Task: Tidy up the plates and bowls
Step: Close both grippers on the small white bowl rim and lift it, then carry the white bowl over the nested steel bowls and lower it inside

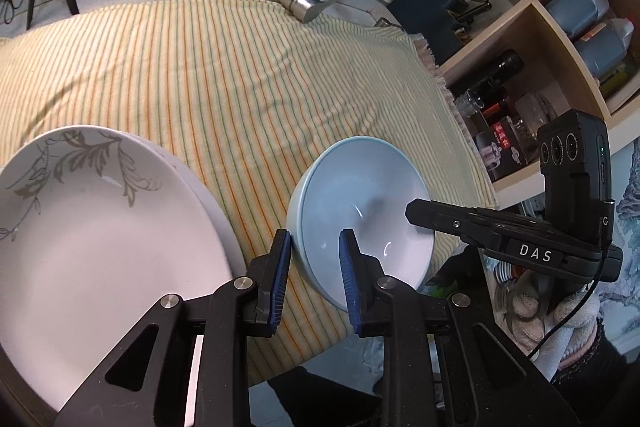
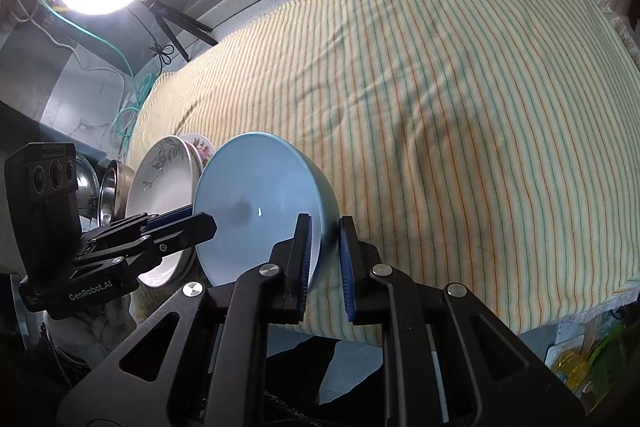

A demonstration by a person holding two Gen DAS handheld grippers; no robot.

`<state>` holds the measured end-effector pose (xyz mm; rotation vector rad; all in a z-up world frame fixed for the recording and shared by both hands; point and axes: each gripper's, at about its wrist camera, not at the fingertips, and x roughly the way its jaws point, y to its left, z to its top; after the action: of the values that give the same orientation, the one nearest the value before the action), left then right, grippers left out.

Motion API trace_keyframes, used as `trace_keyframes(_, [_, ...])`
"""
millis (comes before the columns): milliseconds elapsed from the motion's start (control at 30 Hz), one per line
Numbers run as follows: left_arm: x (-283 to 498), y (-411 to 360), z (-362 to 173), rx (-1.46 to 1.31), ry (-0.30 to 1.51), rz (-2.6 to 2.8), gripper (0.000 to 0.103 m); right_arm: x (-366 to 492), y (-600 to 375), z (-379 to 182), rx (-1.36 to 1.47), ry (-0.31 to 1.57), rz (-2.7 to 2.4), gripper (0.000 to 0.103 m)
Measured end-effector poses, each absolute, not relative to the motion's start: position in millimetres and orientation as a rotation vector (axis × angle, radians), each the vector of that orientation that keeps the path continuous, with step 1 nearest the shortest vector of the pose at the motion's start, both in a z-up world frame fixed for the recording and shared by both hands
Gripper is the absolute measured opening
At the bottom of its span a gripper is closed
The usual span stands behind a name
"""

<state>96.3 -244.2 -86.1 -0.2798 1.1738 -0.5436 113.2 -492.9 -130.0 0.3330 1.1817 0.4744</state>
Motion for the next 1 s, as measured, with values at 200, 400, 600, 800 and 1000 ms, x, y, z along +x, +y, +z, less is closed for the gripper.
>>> trace_keyframes(200, [93,-225,-70,-0.307,1.129,-0.513,0.023,115,-476,-113,0.314,1.154,0.508,0.014])
trace_keyframes(400, [88,-197,-55,-0.342,1.081,-0.468,0.023,120,-444,-94,0.278,1.126,0.565,0.014])
trace_keyframes(600, [82,-163,-44,-0.375,1.042,-0.412,0.023,122,-406,-81,0.242,1.112,0.626,0.014])
trace_keyframes(800, [71,-130,-36,-0.414,1.004,-0.353,0.023,121,-369,-70,0.205,1.102,0.685,0.014])
trace_keyframes(1000, [58,-90,-35,-0.47,0.98,-0.289,0.023,118,-330,-57,0.175,1.085,0.747,0.014])
